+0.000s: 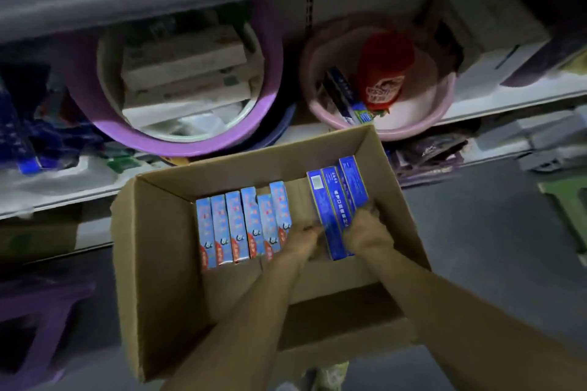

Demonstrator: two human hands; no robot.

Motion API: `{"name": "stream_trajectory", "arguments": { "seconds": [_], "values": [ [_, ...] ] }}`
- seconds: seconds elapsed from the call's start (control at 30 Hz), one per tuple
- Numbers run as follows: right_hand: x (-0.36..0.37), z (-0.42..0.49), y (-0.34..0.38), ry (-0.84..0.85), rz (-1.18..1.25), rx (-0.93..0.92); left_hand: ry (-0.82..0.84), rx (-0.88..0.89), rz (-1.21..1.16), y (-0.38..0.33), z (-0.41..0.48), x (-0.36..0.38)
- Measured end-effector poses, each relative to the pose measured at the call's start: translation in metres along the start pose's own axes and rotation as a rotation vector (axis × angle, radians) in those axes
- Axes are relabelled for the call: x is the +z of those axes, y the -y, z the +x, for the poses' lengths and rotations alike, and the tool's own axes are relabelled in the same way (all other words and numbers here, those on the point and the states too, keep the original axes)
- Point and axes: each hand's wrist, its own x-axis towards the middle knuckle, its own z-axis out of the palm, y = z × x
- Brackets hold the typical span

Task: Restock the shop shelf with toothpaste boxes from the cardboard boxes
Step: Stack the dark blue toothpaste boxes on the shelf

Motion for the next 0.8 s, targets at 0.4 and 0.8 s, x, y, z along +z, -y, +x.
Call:
{"name": "stream_trajectory", "arguments": {
  "seconds": [0.4, 0.8],
  "values": [
    [0.016, 0.033, -0.012, -0.065, -0.345, -0.025, -0.016, -0.187, -0.393, 0.021, 0.076, 0.033],
    [-0.020, 0.004, -0.005, 0.191, 0.315, -0.094, 0.003, -0.113, -0.464, 0.008, 0.005, 0.005]
  ]
}}
